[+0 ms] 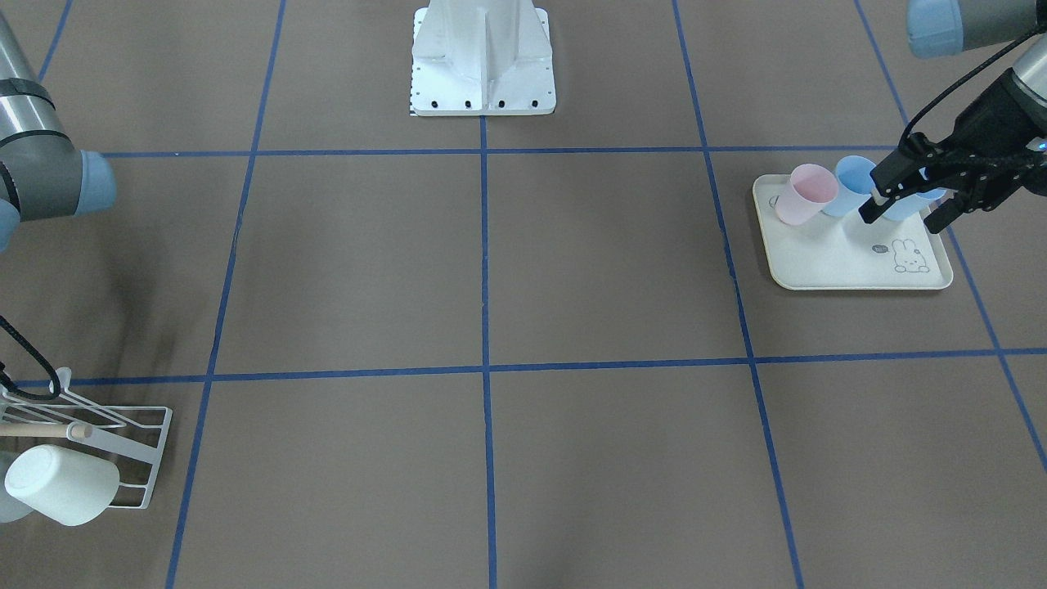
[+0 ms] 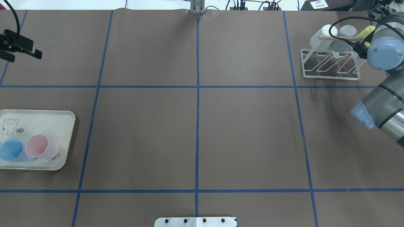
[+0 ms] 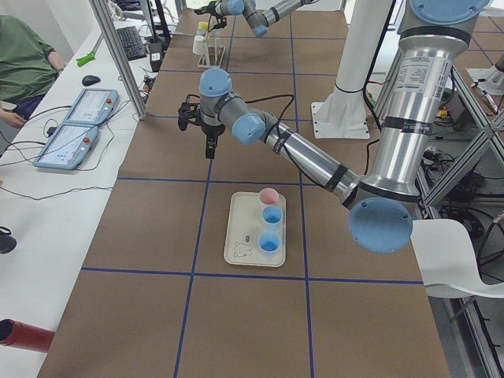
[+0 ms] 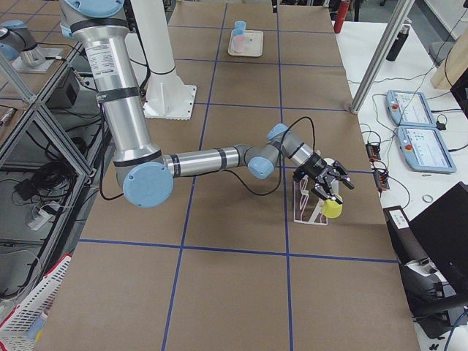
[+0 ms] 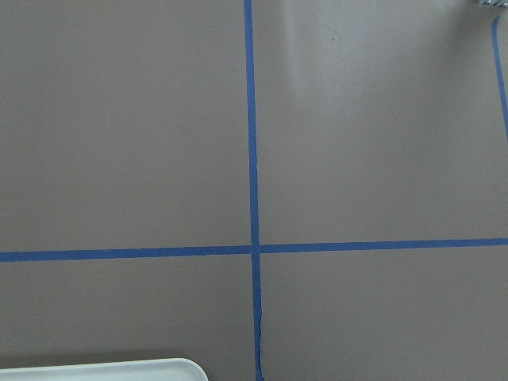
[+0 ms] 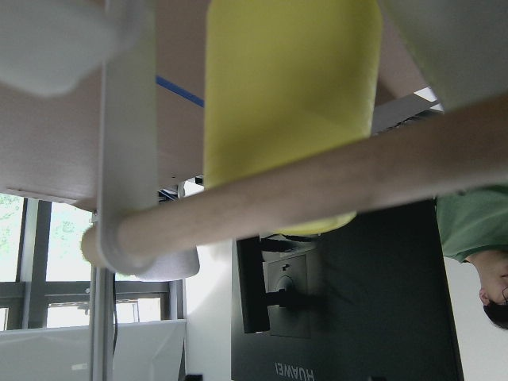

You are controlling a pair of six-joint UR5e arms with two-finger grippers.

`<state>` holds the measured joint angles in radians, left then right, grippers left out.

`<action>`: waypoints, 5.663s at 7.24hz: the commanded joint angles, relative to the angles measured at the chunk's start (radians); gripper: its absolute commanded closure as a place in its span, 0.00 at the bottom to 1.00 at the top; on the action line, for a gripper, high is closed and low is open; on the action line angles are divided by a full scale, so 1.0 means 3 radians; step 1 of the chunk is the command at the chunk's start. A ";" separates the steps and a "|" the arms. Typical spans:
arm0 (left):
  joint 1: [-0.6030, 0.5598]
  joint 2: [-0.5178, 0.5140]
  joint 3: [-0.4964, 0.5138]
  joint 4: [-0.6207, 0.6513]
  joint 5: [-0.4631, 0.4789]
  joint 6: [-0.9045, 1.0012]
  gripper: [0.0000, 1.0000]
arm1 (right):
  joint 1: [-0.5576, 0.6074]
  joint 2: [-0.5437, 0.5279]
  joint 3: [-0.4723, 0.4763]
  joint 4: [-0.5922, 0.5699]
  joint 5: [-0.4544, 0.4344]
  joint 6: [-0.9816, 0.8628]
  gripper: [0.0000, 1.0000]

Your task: Transfer IKEA cup to right arm and place on rack

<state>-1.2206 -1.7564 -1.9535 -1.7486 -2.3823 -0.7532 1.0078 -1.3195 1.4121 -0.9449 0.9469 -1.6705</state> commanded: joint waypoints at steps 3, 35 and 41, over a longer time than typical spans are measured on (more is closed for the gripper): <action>-0.0001 0.0005 -0.0023 0.0000 0.0020 0.0020 0.00 | 0.0015 0.0047 0.0232 -0.0010 0.0070 0.0274 0.01; 0.0377 0.1749 0.0657 -0.1115 0.0240 0.1171 1.00 | -0.0215 0.0231 0.1956 -0.1764 0.3516 0.6790 0.00; -0.0154 0.1586 0.0423 -0.0825 0.0087 0.1166 1.00 | -0.0220 0.0307 0.1956 -0.1723 0.3481 0.6780 0.00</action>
<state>-1.2175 -1.2583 -1.8005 -2.0446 -2.3553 -0.4022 0.9422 -1.2370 2.0004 -1.4645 1.9966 0.3653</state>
